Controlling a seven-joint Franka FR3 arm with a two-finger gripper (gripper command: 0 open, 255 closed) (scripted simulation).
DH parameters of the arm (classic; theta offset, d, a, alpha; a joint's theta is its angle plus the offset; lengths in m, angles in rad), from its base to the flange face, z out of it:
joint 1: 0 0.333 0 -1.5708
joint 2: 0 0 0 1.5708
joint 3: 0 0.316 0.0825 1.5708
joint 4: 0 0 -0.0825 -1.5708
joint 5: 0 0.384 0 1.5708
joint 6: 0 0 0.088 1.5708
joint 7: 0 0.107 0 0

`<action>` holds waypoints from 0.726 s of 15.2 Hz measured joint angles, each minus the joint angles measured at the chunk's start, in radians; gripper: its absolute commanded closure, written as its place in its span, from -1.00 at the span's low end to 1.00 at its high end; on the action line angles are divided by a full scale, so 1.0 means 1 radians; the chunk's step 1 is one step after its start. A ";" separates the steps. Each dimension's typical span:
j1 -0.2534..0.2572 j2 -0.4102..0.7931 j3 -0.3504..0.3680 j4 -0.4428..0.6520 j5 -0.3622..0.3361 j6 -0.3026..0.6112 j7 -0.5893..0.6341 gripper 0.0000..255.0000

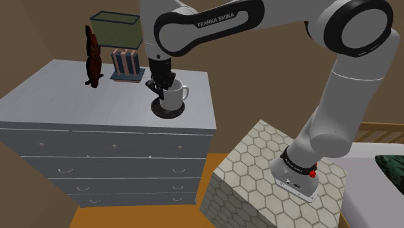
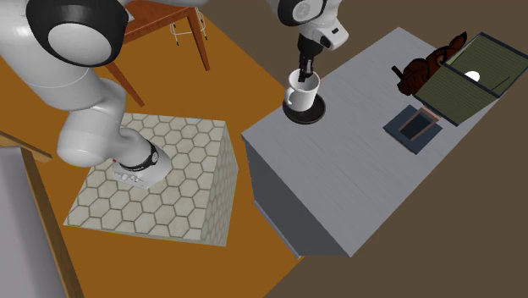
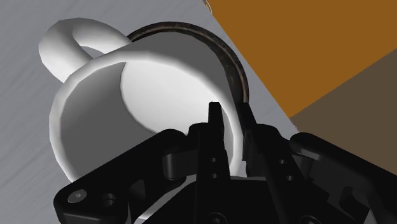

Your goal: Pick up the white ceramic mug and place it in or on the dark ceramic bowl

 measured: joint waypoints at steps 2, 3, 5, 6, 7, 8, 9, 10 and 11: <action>0.000 0.000 0.000 -0.001 0.000 0.001 0.000 1.00; 0.000 0.000 0.000 -0.001 0.000 0.001 0.000 1.00; 0.000 0.000 0.000 -0.001 0.000 0.001 0.000 -1.00; 0.000 0.000 0.000 -0.001 0.000 0.001 0.000 -1.00; 0.000 0.000 0.000 -0.001 0.000 0.001 0.000 -1.00; 0.000 0.000 0.000 -0.001 0.000 0.001 0.000 -1.00; 0.000 0.000 0.000 -0.001 0.000 0.001 0.000 -1.00; 0.000 0.000 0.000 -0.001 0.000 0.001 0.000 -1.00; -0.001 -0.007 0.001 0.007 0.003 -0.012 -0.001 -1.00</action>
